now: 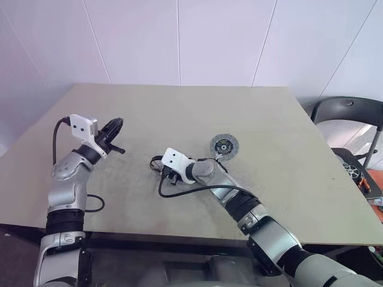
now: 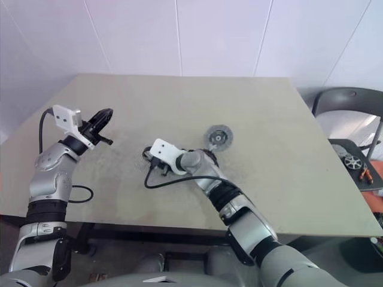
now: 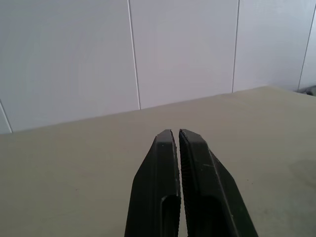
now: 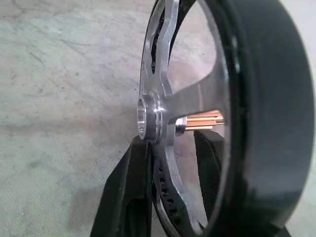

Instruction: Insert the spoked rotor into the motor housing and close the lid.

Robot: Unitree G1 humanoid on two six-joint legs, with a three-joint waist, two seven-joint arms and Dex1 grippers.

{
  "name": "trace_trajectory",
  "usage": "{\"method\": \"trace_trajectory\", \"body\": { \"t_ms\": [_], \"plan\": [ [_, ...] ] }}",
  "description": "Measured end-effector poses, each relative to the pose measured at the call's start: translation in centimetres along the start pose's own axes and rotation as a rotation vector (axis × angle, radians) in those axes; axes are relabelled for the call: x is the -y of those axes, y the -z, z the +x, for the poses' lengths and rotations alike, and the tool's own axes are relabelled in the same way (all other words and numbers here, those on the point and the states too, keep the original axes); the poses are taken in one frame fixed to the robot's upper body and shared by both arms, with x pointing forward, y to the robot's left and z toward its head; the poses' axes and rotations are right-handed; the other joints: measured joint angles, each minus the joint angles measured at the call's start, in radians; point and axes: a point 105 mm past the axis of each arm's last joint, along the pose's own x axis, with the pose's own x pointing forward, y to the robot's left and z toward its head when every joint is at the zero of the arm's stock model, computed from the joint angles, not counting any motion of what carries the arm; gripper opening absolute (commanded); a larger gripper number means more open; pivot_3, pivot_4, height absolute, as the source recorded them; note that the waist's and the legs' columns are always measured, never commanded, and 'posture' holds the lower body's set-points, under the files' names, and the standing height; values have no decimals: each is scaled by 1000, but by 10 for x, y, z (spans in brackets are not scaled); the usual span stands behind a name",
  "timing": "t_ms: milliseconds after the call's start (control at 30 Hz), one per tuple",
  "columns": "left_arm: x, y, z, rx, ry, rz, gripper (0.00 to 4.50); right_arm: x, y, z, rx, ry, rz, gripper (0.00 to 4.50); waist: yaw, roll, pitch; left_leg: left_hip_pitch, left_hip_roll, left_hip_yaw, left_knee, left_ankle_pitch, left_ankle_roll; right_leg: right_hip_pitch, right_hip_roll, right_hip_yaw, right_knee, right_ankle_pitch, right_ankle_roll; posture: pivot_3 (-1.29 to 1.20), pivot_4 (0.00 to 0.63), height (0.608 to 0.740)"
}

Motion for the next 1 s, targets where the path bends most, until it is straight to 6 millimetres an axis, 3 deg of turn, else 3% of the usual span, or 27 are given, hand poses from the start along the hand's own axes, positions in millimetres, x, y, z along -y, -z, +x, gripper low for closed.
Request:
{"method": "trace_trajectory", "body": {
  "t_ms": [233,400,567,700,1000],
  "plan": [
    [0,0,0,-1,2,0,240,16,2,-9,44,18,213,1398,0,0,0,-10,0,0,0,0,0,-8,0,0,0,0,0,0,0,740],
    [1,1,1,-2,5,-1,240,23,5,-21,33,-9,259,1398,2,0,0,-13,0,0,0,0,0,-10,0,0,-2,0,1,0,0,740],
    [4,2,2,-1,11,-6,240,16,4,-29,79,-78,484,1398,0,0,0,-13,0,-1,0,0,0,-11,0,0,-1,0,0,0,0,740],
    [6,2,3,-1,17,-8,240,11,-8,-37,143,-143,626,1398,-1,0,0,-13,0,-1,0,0,0,-12,0,0,0,0,0,0,0,740],
    [9,4,5,1,21,-19,240,28,-24,-79,282,-178,891,1398,2,0,0,-14,0,0,1,0,0,-11,0,-1,-1,0,0,0,0,740]
  ]
}}
